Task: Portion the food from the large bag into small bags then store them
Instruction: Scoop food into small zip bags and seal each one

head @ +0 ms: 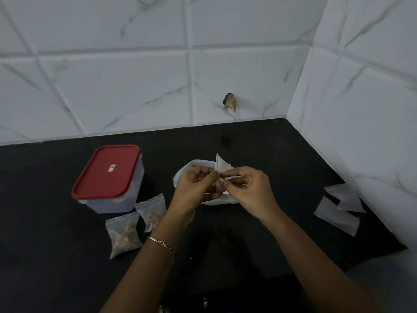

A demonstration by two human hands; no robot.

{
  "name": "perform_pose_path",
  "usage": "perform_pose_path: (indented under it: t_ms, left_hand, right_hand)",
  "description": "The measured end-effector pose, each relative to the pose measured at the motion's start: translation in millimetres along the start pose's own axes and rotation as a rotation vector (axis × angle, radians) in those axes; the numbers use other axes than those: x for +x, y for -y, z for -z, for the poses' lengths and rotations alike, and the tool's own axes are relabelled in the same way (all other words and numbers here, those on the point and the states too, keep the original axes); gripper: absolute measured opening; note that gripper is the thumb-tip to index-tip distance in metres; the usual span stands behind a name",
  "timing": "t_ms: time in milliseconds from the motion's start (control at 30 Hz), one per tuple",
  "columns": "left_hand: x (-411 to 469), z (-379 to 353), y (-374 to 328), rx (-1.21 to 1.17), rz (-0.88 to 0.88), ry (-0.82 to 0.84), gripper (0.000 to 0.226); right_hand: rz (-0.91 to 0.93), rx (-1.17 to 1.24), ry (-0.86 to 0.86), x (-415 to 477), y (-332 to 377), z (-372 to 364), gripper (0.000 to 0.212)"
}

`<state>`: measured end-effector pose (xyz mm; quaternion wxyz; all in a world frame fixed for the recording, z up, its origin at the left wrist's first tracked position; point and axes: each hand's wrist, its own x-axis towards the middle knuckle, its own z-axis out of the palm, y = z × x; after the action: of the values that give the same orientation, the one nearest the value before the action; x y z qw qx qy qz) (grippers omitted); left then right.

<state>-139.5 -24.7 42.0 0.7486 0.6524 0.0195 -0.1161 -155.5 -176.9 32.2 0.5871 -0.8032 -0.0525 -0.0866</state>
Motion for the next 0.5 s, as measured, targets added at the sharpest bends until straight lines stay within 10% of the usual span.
perform_pose_path:
  t_ms: [500]
  left_hand:
    - [-13.8, 37.4, 1.2, 0.374, -0.143, -0.31, 0.006]
  right_hand:
    - [-0.12, -0.125, 0.064, 16.3, 9.7, -29.4, 0.012]
